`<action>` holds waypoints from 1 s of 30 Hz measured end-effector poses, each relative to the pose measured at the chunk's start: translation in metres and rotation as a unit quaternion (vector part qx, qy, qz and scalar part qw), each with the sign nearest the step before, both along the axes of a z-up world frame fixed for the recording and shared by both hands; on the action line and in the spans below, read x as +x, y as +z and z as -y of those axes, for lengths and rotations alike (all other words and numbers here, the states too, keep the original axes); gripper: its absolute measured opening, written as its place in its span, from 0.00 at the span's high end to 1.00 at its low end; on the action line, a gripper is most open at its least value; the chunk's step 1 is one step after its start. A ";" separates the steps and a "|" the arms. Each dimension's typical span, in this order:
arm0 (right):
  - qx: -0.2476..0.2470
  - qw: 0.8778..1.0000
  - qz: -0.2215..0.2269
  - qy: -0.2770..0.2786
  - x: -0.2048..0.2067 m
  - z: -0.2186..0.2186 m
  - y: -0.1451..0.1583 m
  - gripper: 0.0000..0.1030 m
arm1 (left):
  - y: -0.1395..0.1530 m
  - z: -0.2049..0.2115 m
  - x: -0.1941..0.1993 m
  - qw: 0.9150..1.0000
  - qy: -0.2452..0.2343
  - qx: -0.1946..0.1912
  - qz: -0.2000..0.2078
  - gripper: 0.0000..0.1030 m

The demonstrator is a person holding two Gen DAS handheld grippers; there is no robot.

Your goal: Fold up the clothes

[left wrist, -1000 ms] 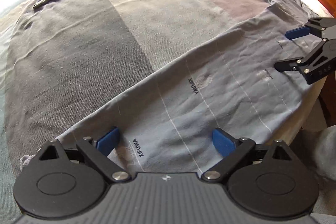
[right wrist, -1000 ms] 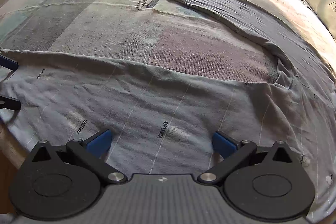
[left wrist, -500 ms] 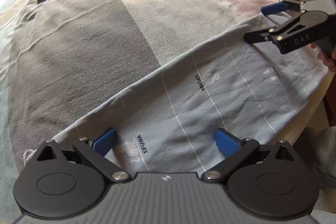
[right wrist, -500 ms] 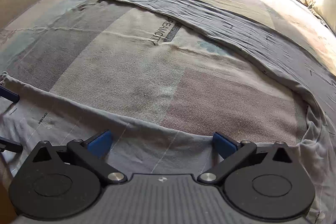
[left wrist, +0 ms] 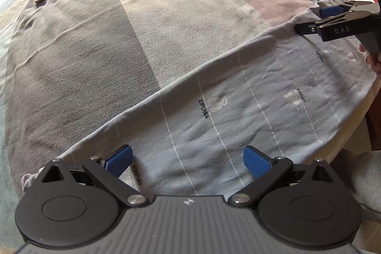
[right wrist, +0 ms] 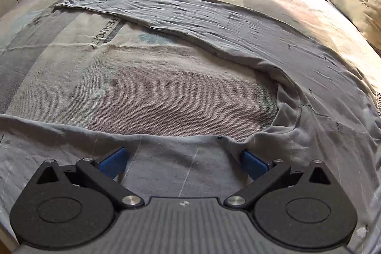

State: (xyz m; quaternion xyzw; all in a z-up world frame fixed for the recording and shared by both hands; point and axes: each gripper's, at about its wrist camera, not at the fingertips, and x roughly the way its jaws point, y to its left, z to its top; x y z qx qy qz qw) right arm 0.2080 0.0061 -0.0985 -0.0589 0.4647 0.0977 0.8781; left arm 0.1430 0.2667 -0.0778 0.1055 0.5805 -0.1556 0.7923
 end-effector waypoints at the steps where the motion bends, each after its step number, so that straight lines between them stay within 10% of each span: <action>1: 0.000 1.000 0.007 0.001 0.003 -0.001 -0.001 0.00 | 0.003 0.005 0.001 1.000 -0.006 0.000 0.002 0.04; 14: 0.020 0.999 -0.005 -0.043 -0.007 0.062 0.013 0.00 | 0.005 0.078 0.013 0.995 -0.103 -0.013 0.011 0.04; 30: 0.049 0.997 0.017 -0.056 0.013 0.122 0.027 0.00 | -0.001 0.107 0.028 0.996 -0.081 0.012 -0.031 0.04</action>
